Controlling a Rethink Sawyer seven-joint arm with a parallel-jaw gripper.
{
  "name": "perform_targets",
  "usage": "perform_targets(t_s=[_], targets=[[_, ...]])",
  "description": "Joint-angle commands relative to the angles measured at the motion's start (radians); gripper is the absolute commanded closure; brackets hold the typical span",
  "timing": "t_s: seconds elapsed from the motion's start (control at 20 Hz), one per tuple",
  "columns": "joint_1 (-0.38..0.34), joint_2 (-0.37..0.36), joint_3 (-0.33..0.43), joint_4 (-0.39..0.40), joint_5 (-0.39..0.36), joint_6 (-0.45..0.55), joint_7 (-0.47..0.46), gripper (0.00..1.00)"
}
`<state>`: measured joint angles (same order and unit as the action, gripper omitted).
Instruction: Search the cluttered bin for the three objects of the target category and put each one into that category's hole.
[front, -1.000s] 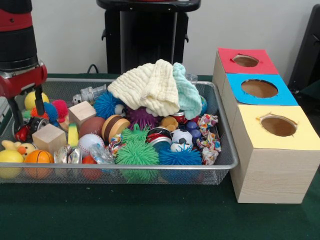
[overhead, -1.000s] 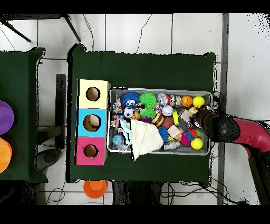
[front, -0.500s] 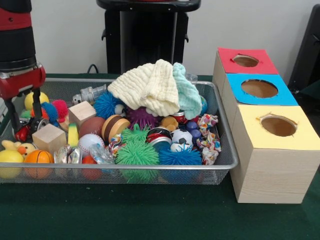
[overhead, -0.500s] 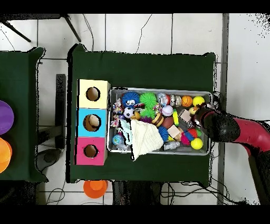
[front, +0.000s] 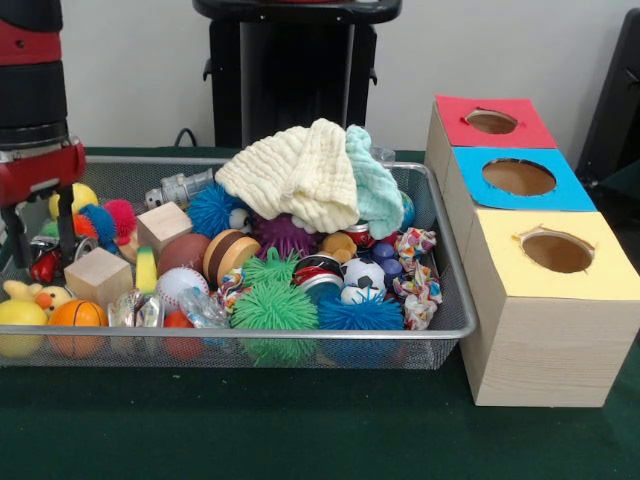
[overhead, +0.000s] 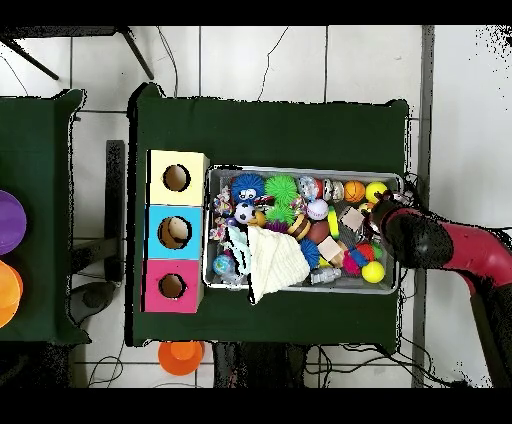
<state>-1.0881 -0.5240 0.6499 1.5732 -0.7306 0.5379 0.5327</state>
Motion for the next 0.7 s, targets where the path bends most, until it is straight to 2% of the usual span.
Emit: perform_targets(t_s=[0.05,0.55,0.7], targets=[[0.038,0.082,-0.051,-0.065,-0.129,-0.07,0.0,0.0],[0.066,0.152,-0.103,-0.124,-0.196,-0.1,0.04,0.0],[0.094,0.171,-0.135,-0.15,-0.217,-0.107,0.073,0.0]])
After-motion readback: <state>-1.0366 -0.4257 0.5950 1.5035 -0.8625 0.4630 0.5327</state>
